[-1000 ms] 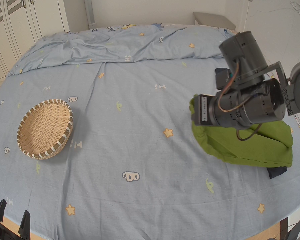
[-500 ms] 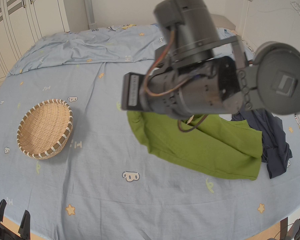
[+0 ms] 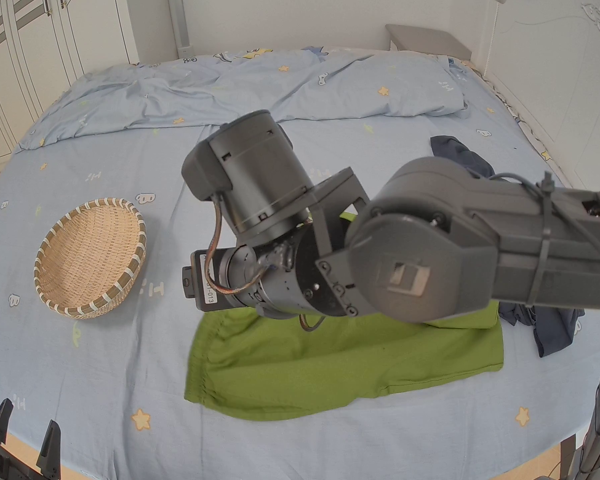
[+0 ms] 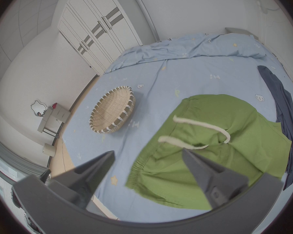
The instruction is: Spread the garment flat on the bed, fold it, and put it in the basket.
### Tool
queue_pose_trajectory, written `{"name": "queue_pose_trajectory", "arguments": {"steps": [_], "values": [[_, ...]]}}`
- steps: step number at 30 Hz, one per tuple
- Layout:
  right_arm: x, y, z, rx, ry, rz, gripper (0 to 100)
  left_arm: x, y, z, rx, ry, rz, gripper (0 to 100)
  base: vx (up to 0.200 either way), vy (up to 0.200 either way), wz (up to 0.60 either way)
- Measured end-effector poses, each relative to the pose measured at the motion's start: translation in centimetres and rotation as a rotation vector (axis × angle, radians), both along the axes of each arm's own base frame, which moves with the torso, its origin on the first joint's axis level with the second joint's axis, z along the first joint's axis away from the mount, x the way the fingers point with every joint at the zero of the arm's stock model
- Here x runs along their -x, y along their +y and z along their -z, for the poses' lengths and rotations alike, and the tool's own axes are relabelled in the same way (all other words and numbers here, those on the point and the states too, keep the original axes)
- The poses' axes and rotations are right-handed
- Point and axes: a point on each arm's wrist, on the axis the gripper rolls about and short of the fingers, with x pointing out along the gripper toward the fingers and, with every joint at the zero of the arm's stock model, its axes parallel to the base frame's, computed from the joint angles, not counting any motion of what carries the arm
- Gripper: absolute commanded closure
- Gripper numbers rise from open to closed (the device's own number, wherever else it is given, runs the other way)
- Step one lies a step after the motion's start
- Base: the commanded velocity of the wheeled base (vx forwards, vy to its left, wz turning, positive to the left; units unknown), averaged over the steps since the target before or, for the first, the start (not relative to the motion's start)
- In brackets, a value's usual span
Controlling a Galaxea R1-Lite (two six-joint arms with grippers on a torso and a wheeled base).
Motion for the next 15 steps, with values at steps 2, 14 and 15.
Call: {"name": "queue_pose_trajectory", "arguments": {"steps": [2,14,15], "values": [[-0.6,0.0,0.6,0.014,0.007,0.01,0,0.0,0.0,0.0,0.0,0.0,0.0,0,0.0,0.0,0.0],[-4.3,-4.9,1.1,0.037,0.061,0.141,0,0.0,0.0,0.0,0.0,0.0,0.0,0,0.0,0.0,0.0],[-4.6,-6.2,0.9,0.033,0.074,0.159,0,0.0,0.0,0.0,-0.001,0.0,0.0,0,0.0,0.0,0.0]]}}
